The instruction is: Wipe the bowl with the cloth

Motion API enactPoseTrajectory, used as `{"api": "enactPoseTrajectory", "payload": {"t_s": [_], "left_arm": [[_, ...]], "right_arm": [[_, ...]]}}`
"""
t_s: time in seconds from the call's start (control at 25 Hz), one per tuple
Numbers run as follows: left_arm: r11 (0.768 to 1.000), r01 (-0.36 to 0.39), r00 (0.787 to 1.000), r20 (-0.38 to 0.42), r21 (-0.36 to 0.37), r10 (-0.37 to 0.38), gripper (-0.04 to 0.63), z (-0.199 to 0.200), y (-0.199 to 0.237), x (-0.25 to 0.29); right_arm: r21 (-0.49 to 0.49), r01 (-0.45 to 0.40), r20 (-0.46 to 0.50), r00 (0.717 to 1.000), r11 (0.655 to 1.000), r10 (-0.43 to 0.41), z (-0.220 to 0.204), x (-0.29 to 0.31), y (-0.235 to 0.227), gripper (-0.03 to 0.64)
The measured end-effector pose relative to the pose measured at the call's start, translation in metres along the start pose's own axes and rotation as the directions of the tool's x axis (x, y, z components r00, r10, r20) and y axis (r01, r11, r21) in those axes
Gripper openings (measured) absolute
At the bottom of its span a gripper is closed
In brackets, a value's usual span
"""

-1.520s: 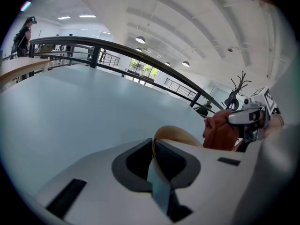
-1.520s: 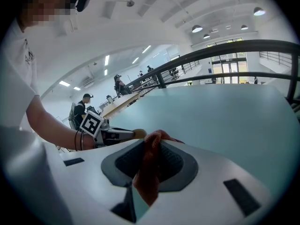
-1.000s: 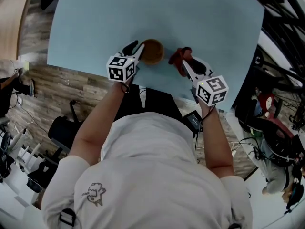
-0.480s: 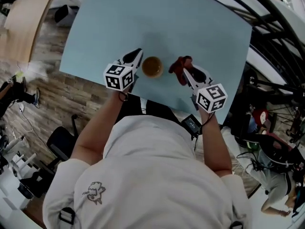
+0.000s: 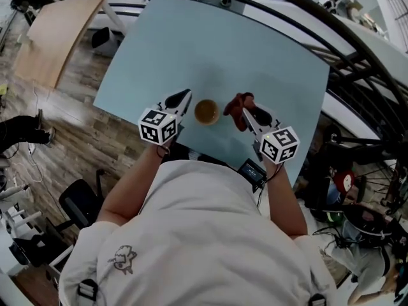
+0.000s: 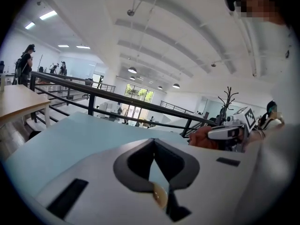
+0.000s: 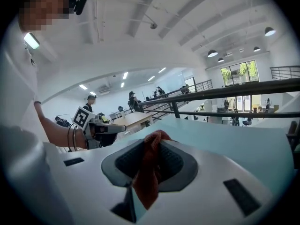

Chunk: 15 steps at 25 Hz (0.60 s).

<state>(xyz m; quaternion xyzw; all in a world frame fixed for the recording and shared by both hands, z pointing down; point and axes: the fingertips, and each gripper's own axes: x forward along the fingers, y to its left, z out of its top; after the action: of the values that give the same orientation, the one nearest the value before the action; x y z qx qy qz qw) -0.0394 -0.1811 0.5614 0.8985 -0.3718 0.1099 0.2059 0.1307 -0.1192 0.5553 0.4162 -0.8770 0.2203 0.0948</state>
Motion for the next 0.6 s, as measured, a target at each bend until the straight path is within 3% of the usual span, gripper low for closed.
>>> {"api": "enactPoseTrajectory", "payload": {"t_s": [0.24, 0.6], "left_arm": [[0.999, 0.004, 1.000, 0.008, 0.053, -0.005, 0.014, 0.013, -0.002, -0.027], [0.994, 0.077, 0.997, -0.001, 0.074, -0.077, 0.014, -0.004, 0.001, -0.084]], "right_arm": [[0.005, -0.035, 0.020, 0.999, 0.999, 0.035, 0.008, 0.008, 0.020, 0.091], [-0.006, 0.003, 0.040, 0.999, 1.000, -0.003, 0.003, 0.010, 0.078, 0.091]]}}
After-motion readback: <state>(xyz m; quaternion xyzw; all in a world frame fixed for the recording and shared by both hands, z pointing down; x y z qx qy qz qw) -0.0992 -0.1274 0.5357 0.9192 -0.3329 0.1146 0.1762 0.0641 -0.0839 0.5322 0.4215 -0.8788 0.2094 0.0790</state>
